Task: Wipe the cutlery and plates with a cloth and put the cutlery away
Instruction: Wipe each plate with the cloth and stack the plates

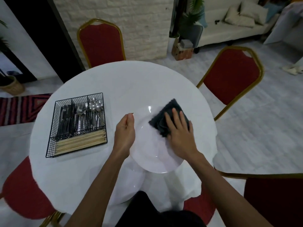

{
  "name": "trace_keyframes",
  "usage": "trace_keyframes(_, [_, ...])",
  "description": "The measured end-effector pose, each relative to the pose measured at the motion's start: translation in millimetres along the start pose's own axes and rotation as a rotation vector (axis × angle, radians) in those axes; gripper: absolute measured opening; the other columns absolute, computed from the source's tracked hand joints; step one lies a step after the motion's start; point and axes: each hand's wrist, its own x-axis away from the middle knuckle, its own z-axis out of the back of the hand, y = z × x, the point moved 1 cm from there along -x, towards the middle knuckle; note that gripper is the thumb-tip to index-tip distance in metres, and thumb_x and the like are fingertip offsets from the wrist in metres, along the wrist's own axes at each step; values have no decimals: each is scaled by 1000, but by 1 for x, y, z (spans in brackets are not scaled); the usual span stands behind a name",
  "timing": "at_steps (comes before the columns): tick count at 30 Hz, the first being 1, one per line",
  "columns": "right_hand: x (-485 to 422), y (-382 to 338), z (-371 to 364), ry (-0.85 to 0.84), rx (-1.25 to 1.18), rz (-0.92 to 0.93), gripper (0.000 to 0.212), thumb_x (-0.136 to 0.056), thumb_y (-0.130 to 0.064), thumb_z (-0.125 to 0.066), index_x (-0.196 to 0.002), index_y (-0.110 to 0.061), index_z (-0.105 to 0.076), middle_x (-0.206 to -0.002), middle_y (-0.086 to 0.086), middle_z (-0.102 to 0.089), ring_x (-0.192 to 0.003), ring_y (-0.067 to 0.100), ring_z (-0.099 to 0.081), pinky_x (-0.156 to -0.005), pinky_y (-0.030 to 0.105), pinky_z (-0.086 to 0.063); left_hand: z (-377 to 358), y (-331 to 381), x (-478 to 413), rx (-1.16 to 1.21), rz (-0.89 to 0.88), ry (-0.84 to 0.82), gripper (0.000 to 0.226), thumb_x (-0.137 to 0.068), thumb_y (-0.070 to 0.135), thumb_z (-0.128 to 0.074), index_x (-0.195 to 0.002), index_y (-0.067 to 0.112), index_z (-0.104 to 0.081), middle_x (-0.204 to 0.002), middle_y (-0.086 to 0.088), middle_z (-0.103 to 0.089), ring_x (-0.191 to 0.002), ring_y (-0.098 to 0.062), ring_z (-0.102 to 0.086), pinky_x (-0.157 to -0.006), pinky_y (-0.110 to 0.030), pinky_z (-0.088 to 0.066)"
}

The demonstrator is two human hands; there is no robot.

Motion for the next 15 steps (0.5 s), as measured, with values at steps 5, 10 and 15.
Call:
trace_keyframes(5, [-13,-3,18,82,-172,53,77,-85,-3,-63,-156,-12,-33,-157,15,-39,-140,35,-40,-109,51,-41,11,2,-3,16,68,-130,28,-106,40,-41,-114,29,-66,-98,24,-61,-94,6,-55,-92,-23,-38])
trace_keyframes(10, [-43,-23,62,-279,-366,133,32,-88,-29,-68,-116,-28,-53,-101,-3,-68,-90,22,-64,-81,42,-56,6,16,-11,-134,43,-502,28,-104,37,-48,-105,31,-75,-108,5,-76,-106,-12,-69,-97,-35,-53])
trace_keyframes(15, [-23,16,49,-266,-600,-115,45,-82,-40,-79,-102,-13,-50,-90,3,-64,-79,21,-61,-78,45,-56,20,26,-25,-62,-6,-395,23,-103,34,-52,-100,30,-75,-101,5,-77,-99,-14,-70,-96,-42,-53])
